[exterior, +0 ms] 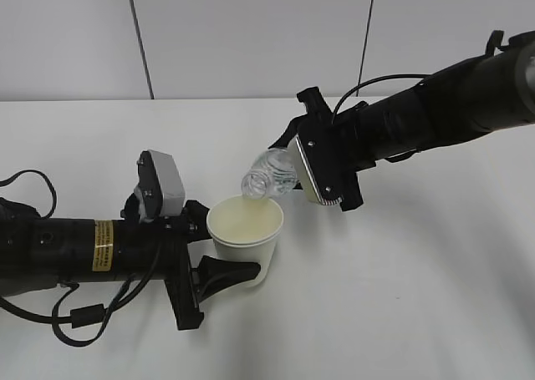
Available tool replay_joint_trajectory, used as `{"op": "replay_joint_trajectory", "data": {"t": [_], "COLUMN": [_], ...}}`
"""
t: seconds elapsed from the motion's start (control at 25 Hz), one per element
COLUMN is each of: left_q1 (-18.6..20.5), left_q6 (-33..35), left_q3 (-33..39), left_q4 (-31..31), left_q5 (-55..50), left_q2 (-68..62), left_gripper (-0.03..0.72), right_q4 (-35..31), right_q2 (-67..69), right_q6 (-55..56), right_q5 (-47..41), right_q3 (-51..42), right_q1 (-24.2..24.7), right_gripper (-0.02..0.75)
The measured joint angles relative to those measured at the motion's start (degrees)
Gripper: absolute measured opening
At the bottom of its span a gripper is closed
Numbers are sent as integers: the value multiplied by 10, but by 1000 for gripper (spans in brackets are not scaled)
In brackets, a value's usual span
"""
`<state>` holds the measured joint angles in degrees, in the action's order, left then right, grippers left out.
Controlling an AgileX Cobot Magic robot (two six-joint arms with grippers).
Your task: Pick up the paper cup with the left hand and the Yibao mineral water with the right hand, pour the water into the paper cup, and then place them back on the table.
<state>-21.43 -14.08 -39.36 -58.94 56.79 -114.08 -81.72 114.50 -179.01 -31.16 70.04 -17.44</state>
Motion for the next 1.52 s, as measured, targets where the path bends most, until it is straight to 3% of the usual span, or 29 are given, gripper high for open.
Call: {"op": "replay_joint_trajectory", "data": {"t": [0.36, 1.24, 1.4, 1.52], "left_q1": [0, 0, 0, 0], "left_q6": [0, 0, 0, 0], "left_q3": [0, 0, 0, 0], "left_q4": [6, 8, 9, 10], "left_q5": [0, 0, 1, 1], "left_q2": [0, 0, 0, 0], "left_gripper": [403, 403, 403, 403], "right_q4": [-81, -91, -169, -192], "right_q2": [0, 0, 0, 0], "right_q6": [-4, -4, -4, -4], "right_q5": [0, 1, 1, 1], "right_q3": [0, 0, 0, 0], "right_q1": [-1, -1, -1, -1], "right_gripper": [443, 442, 441, 441]}}
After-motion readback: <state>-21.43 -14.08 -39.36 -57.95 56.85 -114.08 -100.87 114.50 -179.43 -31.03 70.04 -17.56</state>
